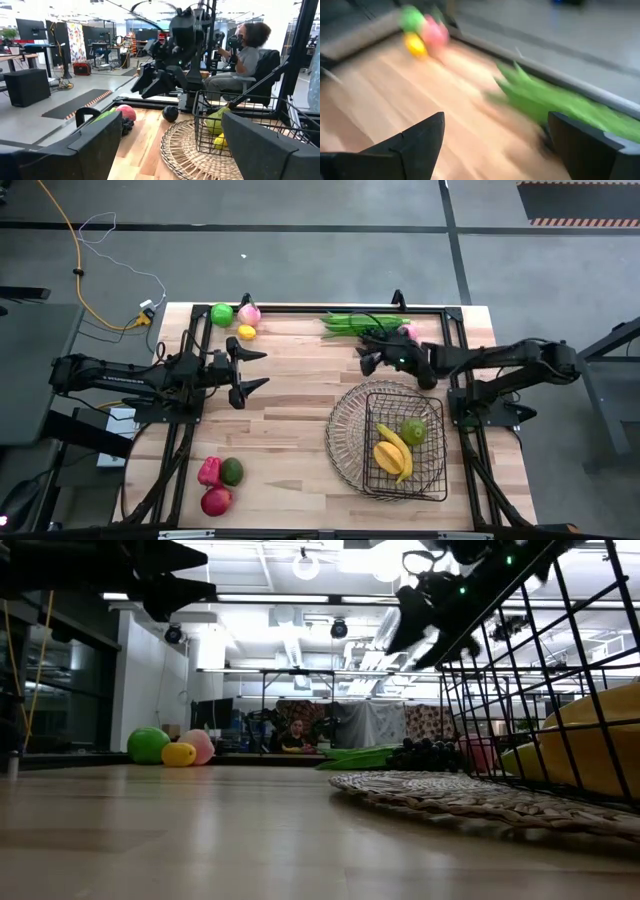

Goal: Build produce basket
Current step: Put the mangosteen into the wire basket

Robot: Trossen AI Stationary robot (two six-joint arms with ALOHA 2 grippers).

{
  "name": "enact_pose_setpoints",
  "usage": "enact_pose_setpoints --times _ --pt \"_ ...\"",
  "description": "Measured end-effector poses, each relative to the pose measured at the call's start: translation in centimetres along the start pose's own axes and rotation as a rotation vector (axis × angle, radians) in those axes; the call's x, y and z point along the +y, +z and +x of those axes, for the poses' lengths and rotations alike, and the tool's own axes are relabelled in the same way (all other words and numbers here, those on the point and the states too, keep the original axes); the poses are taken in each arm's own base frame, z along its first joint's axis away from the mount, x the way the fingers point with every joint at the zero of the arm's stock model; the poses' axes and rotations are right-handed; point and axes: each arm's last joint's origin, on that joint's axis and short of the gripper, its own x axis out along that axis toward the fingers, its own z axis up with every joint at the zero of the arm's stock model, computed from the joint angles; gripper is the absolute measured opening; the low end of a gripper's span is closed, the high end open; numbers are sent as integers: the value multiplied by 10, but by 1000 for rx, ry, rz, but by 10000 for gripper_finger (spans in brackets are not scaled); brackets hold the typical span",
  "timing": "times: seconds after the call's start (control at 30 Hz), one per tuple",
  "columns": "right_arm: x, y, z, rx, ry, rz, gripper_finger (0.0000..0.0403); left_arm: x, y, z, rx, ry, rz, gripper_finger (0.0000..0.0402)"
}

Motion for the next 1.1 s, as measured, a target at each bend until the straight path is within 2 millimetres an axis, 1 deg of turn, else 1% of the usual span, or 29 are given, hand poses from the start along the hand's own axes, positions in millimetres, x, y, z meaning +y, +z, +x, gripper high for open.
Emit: enact_pose_setpoints --times 0.1,0.17,0.27,0.37,0.47,0.63,0.77,0.9,1.1 --pt "-5 15 -18 159 -126 23 342 0 0 0 0 0 1 328" --pt "-12 20 -33 265 -218 64 342 0 0 0 1 0 1 328" --pt "-25 18 -52 404 -376 136 342 0 -1 0 11 -1 1 328" --pt "-35 8 -62 486 -524 204 342 0 -1 0 13 -1 -13 328" --pt "-42 -12 -57 533 -595 263 342 0 -1 0 14 -1 -24 328" --pt "-51 -53 -37 614 -603 314 342 0 -1 0 14 -1 -25 328" --pt "-61 -80 -29 665 -631 363 342 0 -1 0 14 -1 -24 328" --pt "-67 -96 -25 659 -655 402 342 0 -1 0 14 -1 -24 328" --pt "-69 -109 -17 625 -622 455 342 0 -1 0 14 -1 -25 328"
